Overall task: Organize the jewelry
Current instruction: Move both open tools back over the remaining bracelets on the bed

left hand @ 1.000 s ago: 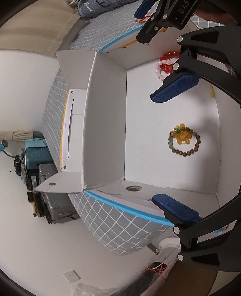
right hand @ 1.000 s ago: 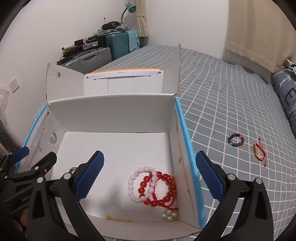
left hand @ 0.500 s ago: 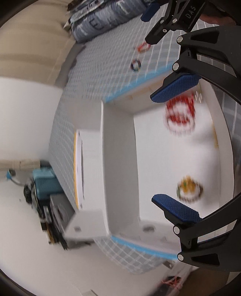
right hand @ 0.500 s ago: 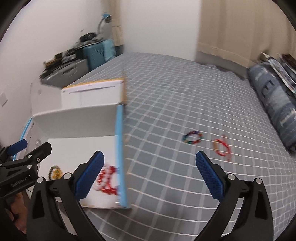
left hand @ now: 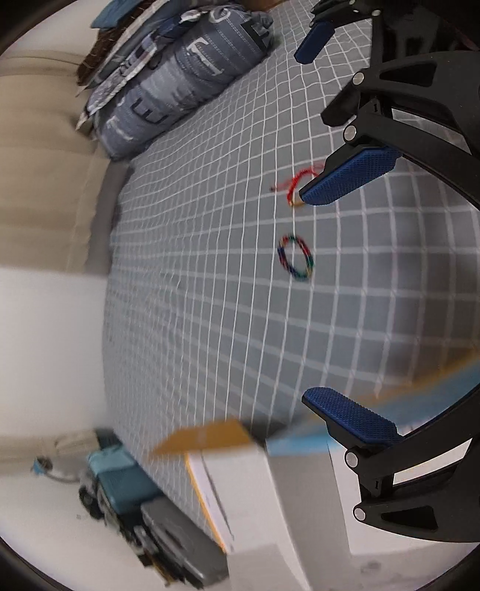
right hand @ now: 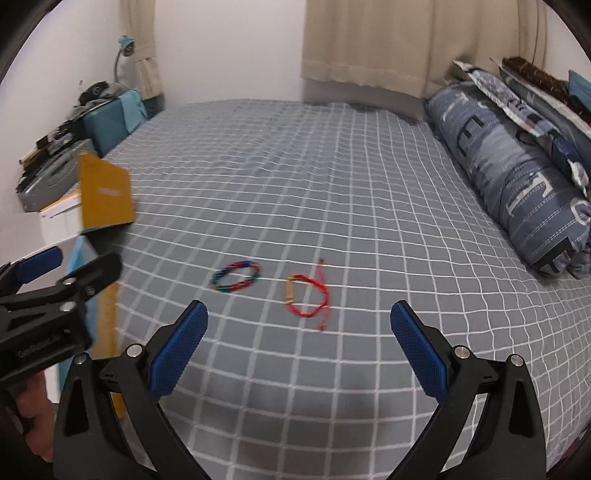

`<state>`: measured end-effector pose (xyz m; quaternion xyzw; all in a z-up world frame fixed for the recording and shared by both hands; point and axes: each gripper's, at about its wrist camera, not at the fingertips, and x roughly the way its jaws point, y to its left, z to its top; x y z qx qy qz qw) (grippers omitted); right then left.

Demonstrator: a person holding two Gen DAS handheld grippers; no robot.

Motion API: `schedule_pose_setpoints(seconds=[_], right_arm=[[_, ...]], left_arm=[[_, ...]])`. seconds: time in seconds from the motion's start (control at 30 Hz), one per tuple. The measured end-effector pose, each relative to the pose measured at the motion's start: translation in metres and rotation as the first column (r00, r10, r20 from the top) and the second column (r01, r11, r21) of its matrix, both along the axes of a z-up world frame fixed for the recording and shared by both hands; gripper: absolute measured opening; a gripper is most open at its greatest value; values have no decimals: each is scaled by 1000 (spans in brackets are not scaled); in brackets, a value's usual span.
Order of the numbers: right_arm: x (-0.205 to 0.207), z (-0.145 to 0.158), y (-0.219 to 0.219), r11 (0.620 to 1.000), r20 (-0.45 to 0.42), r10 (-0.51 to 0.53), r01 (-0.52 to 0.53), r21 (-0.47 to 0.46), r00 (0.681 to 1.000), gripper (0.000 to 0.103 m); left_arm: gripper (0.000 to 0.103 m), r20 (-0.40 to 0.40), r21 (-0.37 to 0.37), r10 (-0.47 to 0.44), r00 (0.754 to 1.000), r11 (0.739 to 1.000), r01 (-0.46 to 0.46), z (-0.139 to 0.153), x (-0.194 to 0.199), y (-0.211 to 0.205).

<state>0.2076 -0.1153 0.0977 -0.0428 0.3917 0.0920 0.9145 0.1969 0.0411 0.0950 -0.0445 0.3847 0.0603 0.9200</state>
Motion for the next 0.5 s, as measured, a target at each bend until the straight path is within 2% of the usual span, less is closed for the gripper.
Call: schedule_pose_setpoints(seconds=[0.13,0.3,0.43,0.5], right_arm=[[39,-26,-17,1000,-45,9,-10,-18,999,95],[82,-71,-18,999,-124,35,-38,-18,992,95],[105,-103,-11,998,-167,52,-55,-16,985,95],[111,-114,-6,998,-175,61,-65,-17,983,94]], left_arm=[[97,-50,9,1,999,1000,-1,-35,52,-19],[97,-122,4,14,992,1000,-14,-84,103,-17],[97,-167,-17,23,986,1000,-26,-115,126,-10],[97,-174,-4,28,984,1000,-29,-126,131,-11]])
